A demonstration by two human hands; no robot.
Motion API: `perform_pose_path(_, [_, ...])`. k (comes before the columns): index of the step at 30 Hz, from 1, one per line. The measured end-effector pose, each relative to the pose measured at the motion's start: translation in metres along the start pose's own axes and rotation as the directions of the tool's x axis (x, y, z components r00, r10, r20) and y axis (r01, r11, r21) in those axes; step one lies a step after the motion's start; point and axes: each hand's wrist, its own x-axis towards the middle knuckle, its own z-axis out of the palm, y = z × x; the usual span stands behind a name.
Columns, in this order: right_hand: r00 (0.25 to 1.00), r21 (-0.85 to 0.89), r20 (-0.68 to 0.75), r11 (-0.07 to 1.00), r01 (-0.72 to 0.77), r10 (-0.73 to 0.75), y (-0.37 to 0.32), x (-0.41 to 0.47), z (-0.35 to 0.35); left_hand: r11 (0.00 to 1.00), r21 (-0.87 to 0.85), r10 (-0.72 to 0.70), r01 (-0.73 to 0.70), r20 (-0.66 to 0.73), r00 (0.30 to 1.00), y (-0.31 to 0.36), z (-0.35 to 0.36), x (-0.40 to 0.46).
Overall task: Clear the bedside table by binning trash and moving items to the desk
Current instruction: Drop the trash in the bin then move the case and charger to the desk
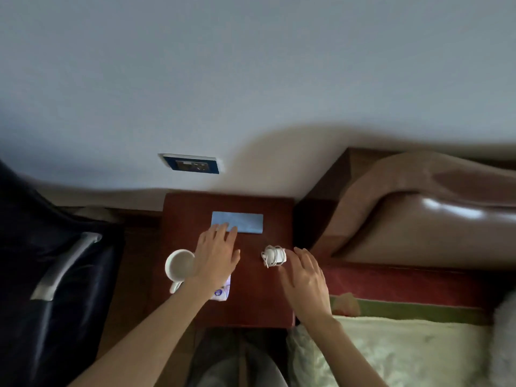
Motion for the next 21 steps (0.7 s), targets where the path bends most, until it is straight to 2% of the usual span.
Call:
perform_pose_path(7, [0.996, 0.029, -0.028, 0.996, -0.086, 0.087, 0.021, 0.018, 0.069, 0.991, -0.016, 0.134, -0.134, -0.016, 0.991, -0.025, 0.074, 0.089])
perform_pose_path(13, [0.984, 0.07, -0.068, 0.984, -0.162, 0.167, 0.037, 0.027, 0.117, 0.97, -0.038, 0.243, -0.242, 0.041, 0.969, -0.042, 0.124, 0.117])
perform_pose_path(21, [0.963, 0.096, -0.089, 0.964, -0.247, 0.256, 0.038, 0.021, 0.134, 0.947, -0.155, 0.267, -0.282, -0.11, 0.957, -0.057, 0.135, 0.117])
